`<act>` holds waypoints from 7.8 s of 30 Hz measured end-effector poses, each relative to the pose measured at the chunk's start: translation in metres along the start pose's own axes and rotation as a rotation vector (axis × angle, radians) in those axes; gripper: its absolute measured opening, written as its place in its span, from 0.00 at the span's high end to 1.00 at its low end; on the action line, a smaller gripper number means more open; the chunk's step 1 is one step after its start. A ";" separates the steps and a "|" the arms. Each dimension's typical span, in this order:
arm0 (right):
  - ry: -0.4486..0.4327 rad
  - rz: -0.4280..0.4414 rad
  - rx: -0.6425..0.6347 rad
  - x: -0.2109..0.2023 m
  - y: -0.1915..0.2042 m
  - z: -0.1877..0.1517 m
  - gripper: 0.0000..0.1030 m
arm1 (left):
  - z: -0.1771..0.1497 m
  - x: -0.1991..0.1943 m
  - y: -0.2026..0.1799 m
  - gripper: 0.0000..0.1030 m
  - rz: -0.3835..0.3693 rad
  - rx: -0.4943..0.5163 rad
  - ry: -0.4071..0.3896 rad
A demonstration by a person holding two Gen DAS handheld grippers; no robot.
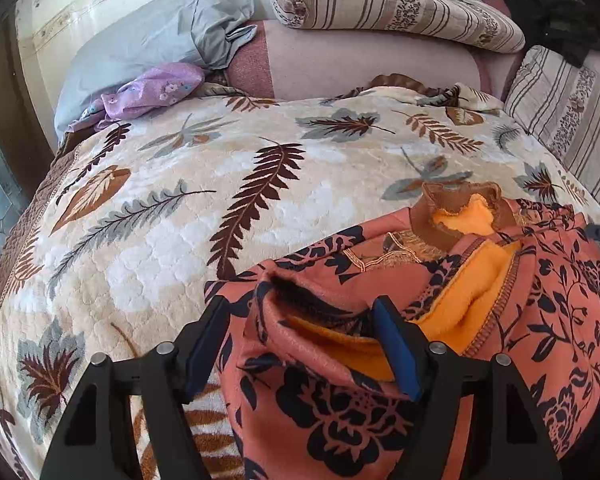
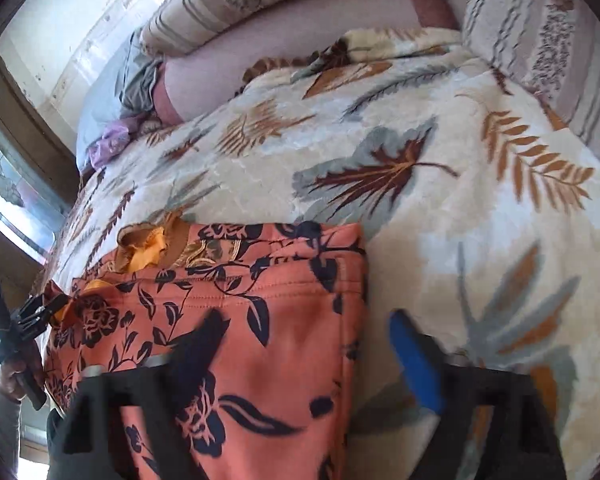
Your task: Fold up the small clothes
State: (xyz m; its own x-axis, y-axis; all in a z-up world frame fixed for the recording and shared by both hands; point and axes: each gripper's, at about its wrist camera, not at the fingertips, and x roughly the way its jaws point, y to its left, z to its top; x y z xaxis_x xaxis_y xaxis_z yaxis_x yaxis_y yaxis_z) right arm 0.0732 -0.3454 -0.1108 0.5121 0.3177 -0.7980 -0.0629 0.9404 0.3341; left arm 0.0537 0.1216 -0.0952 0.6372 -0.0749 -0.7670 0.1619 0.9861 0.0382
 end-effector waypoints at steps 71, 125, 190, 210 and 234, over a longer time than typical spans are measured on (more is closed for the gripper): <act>-0.001 -0.225 -0.198 0.026 0.048 0.050 0.93 | 0.028 0.002 0.036 0.96 -0.051 0.022 -0.018; -0.120 0.336 0.414 -0.108 0.017 -0.138 0.18 | -0.112 -0.060 0.015 0.27 0.127 -0.160 0.171; -0.040 -0.029 0.259 -0.023 -0.010 0.042 0.29 | -0.077 -0.087 -0.029 0.33 0.040 -0.177 -0.061; 0.079 0.254 0.163 -0.018 0.076 -0.088 0.25 | -0.062 -0.103 0.053 0.10 -0.094 -0.418 -0.038; -0.017 0.434 0.547 -0.069 0.036 -0.150 0.17 | -0.062 -0.069 0.048 0.29 -0.005 -0.424 0.021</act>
State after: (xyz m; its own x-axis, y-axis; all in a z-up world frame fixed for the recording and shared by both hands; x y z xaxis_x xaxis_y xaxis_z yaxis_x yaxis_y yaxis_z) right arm -0.0927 -0.3154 -0.1186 0.5519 0.6449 -0.5287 0.1735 0.5313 0.8292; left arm -0.0295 0.1829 -0.0805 0.6207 -0.0810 -0.7799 -0.1619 0.9600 -0.2286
